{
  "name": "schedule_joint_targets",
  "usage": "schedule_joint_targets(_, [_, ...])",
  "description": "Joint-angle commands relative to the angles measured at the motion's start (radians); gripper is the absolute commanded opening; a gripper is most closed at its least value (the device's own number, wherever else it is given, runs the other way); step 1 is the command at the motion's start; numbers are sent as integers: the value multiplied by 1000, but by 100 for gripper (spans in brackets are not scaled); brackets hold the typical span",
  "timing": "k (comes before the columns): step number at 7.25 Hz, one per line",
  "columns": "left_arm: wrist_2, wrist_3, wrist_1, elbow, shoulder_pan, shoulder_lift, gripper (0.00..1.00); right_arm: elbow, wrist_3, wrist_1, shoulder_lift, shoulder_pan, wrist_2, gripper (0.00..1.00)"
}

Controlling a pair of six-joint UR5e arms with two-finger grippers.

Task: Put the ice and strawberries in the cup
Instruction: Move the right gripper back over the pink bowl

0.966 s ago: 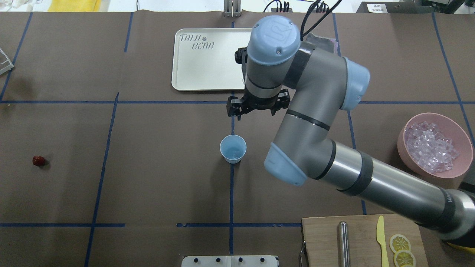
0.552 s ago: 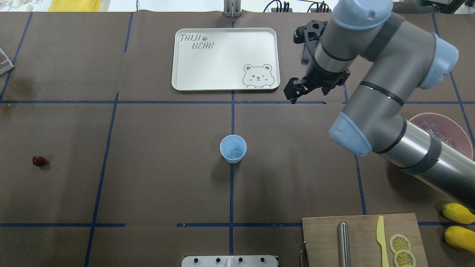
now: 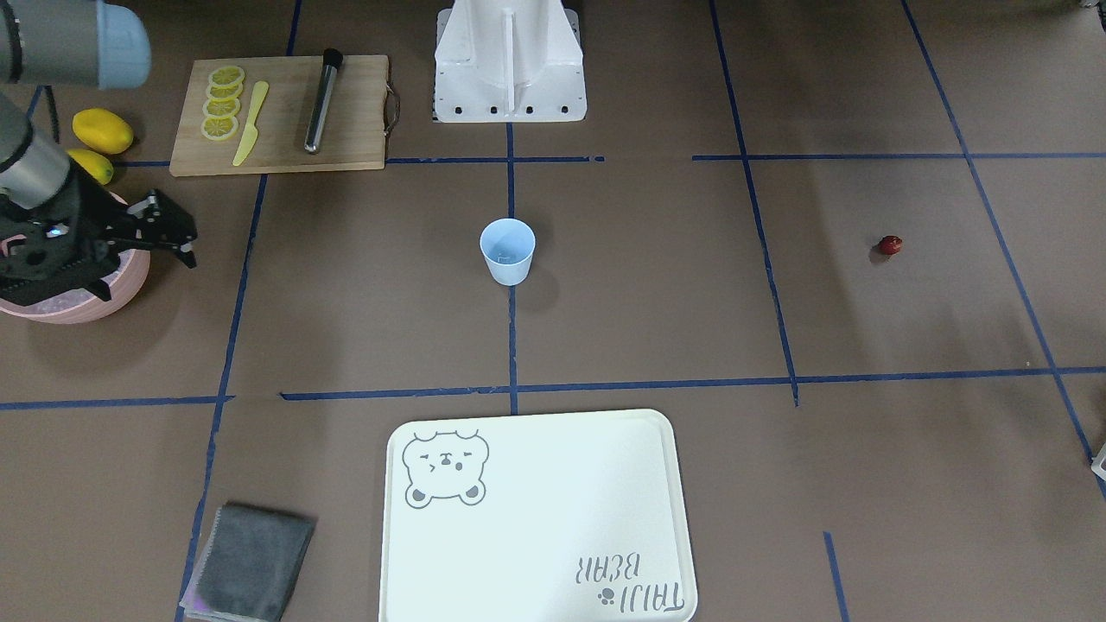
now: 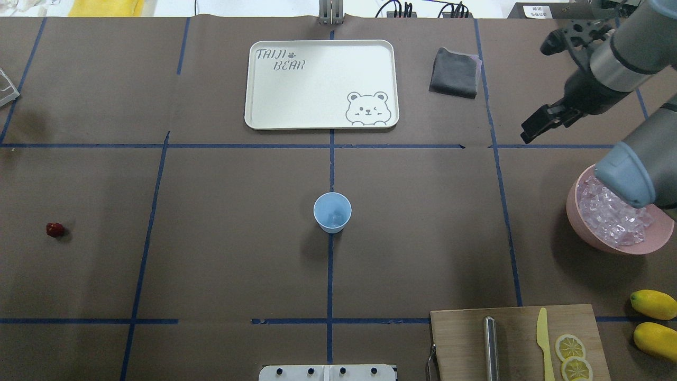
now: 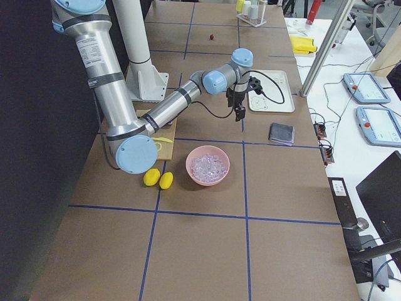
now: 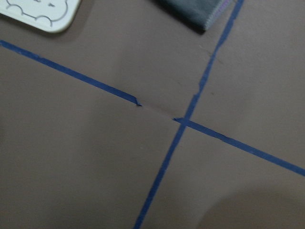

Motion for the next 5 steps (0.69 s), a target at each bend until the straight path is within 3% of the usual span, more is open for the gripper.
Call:
schedule_joint_targets(1, [0, 0, 0, 0, 2, 0, 100, 9, -48, 176, -205, 75, 38, 100])
schedule_joint_targets(2, [0, 0, 0, 0, 0, 0, 100, 14, -44, 229, -266, 80, 34, 100])
schedule_joint_targets(5, [0, 0, 0, 0, 2, 2, 100, 12, 27, 251, -311, 72, -46, 99])
